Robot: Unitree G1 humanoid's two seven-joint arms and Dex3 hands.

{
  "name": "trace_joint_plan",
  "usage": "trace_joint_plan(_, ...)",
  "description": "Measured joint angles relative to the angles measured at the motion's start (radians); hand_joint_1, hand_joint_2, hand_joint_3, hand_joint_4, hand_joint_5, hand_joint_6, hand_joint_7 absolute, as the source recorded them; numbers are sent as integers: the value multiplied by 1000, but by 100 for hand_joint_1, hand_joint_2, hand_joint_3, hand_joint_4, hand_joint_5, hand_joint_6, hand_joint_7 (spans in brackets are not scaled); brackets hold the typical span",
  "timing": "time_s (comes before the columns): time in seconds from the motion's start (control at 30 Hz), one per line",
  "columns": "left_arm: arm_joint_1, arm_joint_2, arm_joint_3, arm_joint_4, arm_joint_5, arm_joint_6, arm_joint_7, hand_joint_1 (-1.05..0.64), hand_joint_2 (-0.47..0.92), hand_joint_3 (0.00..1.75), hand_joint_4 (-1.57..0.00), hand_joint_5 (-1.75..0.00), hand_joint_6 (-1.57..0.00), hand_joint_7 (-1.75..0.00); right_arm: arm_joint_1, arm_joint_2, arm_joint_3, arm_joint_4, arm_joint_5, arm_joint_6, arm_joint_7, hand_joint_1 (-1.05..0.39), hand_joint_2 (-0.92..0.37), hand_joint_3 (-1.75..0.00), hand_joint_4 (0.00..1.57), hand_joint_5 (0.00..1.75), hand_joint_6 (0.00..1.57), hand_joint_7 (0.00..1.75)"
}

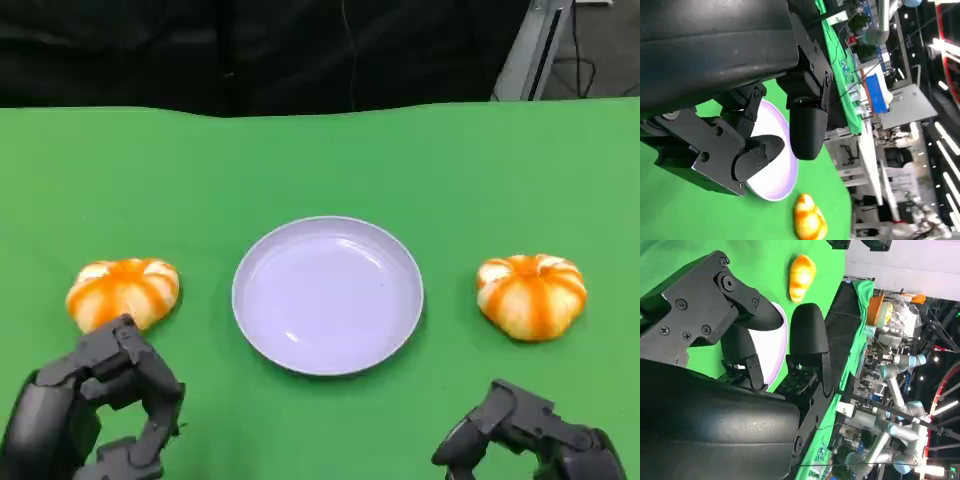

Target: Grasp the bread from the table and place it into the plate.

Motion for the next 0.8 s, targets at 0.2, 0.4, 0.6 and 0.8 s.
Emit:
trace_joint_plan(0.2, -81, 20, 17, 92, 8, -35, -26, -8, 59, 80, -54, -93, -57, -66, -2, 6, 1, 0, -6, 0, -3, -13, -38, -122, 71, 159, 77, 131)
trace_joint_plan(0.4, -113, 130, 24, 38, 189, 65, -22, -32, 90, 13, -39, -45, -49, -7, -1, 8, 4, -4, -9, 7, -4, -12, -38, -124, 70, 159, 77, 131)
trace_joint_plan(0.6, -144, 209, 25, 3, 380, 108, 12, -47, 92, 7, -25, -34, -36, -1, 0, 9, 8, -6, -12, 8, -4, -11, -36, -126, 70, 160, 77, 131)
trace_joint_plan(0.8, -211, 309, 4, -25, 589, 233, 11, -56, 91, 4, -16, -25, -26, 0, -2, 12, 9, -7, -16, 10, -7, -10, -36, -127, 70, 160, 77, 131)
